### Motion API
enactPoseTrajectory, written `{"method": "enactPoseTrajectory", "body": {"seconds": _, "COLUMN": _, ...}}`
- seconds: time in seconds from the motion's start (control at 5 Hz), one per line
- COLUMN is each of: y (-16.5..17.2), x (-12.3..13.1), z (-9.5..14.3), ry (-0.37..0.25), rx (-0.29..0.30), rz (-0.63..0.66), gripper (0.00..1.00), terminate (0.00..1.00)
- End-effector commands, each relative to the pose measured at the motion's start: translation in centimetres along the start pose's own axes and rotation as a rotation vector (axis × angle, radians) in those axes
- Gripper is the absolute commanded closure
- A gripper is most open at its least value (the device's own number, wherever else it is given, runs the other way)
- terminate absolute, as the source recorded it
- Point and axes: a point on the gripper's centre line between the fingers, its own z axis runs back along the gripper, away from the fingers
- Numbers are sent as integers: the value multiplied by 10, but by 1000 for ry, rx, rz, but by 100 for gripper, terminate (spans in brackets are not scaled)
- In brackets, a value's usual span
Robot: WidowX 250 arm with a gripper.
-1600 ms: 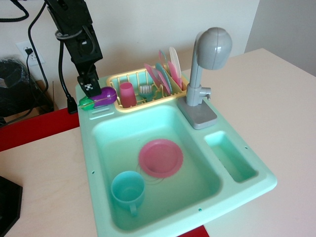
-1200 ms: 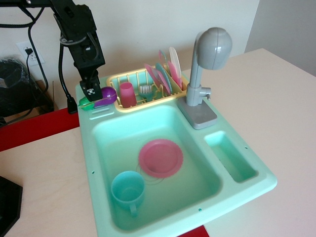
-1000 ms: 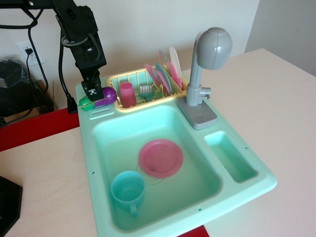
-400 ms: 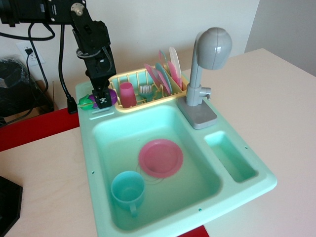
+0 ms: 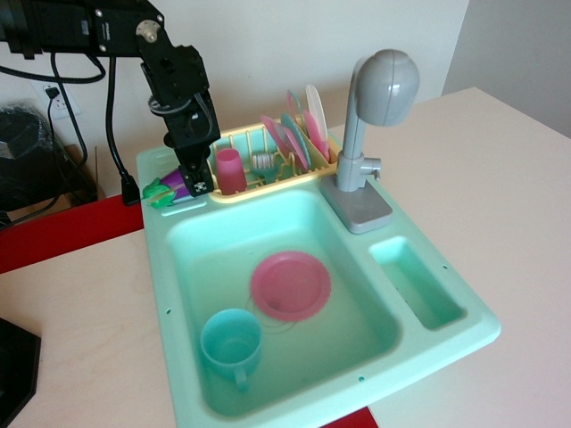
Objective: Put eggplant on plate
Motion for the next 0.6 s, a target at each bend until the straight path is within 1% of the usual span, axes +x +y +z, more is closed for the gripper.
{"method": "enactPoseTrajectory", "body": {"seconds": 0.0, "y": 2, "x": 0, "z": 17, "ry": -56, "rx": 41, "rz": 6, "gripper": 100, "terminate": 0}}
{"method": "enactPoseTrajectory", "body": {"seconds": 0.2, "y": -1, "x": 6, "z": 31, "ry": -84, "rx": 46, "rz": -16, "gripper": 100, "terminate": 0}}
{"method": "enactPoseTrajectory", "body": {"seconds": 0.4, "y": -14, "x": 22, "z": 45, "ry": -123, "rx": 35, "rz": -55, "gripper": 100, "terminate": 0}}
